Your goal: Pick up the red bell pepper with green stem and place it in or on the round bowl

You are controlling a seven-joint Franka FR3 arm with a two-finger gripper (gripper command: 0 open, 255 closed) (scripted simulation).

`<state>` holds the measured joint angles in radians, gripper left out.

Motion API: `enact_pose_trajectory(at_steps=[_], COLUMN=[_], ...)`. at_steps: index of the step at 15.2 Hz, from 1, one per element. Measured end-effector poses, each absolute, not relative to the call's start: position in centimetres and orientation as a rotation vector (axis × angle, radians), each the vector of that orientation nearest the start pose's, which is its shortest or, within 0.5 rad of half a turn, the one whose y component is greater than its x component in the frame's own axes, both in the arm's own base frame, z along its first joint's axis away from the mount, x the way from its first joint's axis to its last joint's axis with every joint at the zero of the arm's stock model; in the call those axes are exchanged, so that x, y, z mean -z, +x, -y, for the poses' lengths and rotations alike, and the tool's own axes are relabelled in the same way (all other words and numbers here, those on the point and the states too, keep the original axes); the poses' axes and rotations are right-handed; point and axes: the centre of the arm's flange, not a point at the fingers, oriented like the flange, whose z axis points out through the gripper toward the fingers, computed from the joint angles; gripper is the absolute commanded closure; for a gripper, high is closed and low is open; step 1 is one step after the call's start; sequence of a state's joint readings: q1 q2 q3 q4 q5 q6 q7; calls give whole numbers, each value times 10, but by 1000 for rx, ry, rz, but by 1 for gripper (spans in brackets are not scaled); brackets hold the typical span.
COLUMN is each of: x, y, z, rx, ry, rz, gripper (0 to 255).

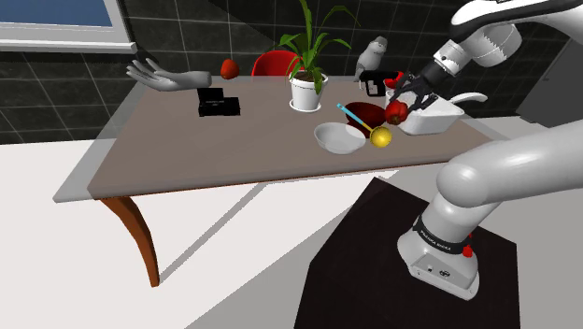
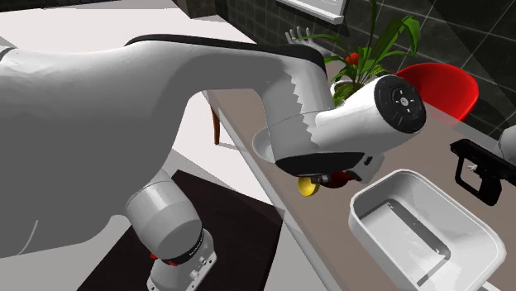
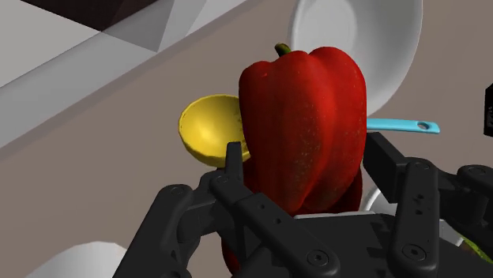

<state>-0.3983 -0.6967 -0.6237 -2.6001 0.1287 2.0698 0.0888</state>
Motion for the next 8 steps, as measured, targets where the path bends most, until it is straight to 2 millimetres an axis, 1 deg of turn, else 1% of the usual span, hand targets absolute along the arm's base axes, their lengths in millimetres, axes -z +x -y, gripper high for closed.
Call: enact_pose_trajectory(at_steps=[7, 8], x=[-484, -488], y=[200, 204], z=[313, 318], rx=[339, 340], ry=[-2314, -2314], rz=[-1361, -1361], gripper=[255, 255])
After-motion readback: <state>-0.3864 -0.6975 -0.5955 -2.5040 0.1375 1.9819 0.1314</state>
